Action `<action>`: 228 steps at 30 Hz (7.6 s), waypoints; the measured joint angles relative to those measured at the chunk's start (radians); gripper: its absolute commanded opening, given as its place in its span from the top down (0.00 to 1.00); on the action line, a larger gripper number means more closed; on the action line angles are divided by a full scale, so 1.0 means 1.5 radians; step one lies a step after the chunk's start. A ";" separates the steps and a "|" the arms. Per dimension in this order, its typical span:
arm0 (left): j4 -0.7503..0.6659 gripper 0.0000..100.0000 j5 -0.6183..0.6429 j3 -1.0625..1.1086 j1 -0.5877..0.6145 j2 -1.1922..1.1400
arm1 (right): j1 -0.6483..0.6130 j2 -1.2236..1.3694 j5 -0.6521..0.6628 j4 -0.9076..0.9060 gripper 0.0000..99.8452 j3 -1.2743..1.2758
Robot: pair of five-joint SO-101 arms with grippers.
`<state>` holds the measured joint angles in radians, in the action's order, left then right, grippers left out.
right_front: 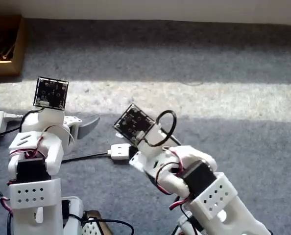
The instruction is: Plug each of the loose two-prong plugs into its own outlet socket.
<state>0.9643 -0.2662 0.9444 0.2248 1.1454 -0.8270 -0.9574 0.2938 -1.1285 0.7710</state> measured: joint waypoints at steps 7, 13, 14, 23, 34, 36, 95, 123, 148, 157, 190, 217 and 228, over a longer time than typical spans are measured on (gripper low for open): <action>0.000 0.45 0.000 -0.031 -0.003 0.000 | -0.024 0.084 0.000 0.085 0.99 0.033; 0.015 0.41 0.000 -0.063 -0.003 0.000 | -0.021 0.125 0.000 0.109 0.99 0.033; 0.021 0.41 0.000 -0.072 -0.002 0.000 | -0.015 0.129 0.000 0.117 0.99 0.033; 0.080 0.41 0.000 -0.096 -0.002 0.000 | 0.017 0.142 -0.014 0.122 0.99 0.025; 0.012 0.41 0.001 0.011 -0.061 0.002 | -0.043 0.142 -0.032 0.007 0.99 -0.084; -0.002 0.41 0.003 0.030 -0.060 0.002 | -0.042 0.142 -0.033 0.003 0.99 -0.086; -0.129 0.41 -0.039 0.177 0.115 0.002 | 0.299 0.175 0.142 -0.077 0.99 0.080; -0.129 0.41 -0.039 0.196 0.115 0.002 | 0.489 0.408 0.480 -0.357 0.74 -0.209; -0.129 0.41 -0.039 0.252 0.127 0.002 | 0.378 0.629 0.488 -0.256 0.74 -0.206; -0.129 0.41 -0.039 0.300 0.166 0.002 | 0.238 0.629 0.326 -0.175 0.74 -0.174; -0.130 0.41 -0.039 0.357 0.258 0.002 | 0.266 0.637 0.227 -0.084 0.80 -0.078; -0.128 0.41 -0.039 0.132 0.236 0.002 | 0.128 0.539 0.041 -0.254 0.99 -0.548; -0.065 0.40 -0.024 -0.002 0.120 0.002 | 0.038 0.243 -0.025 0.071 0.99 -0.148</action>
<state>0.8661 -0.3015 0.9413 0.4043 1.1485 -0.7702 -0.5923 0.2570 -1.0226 0.5485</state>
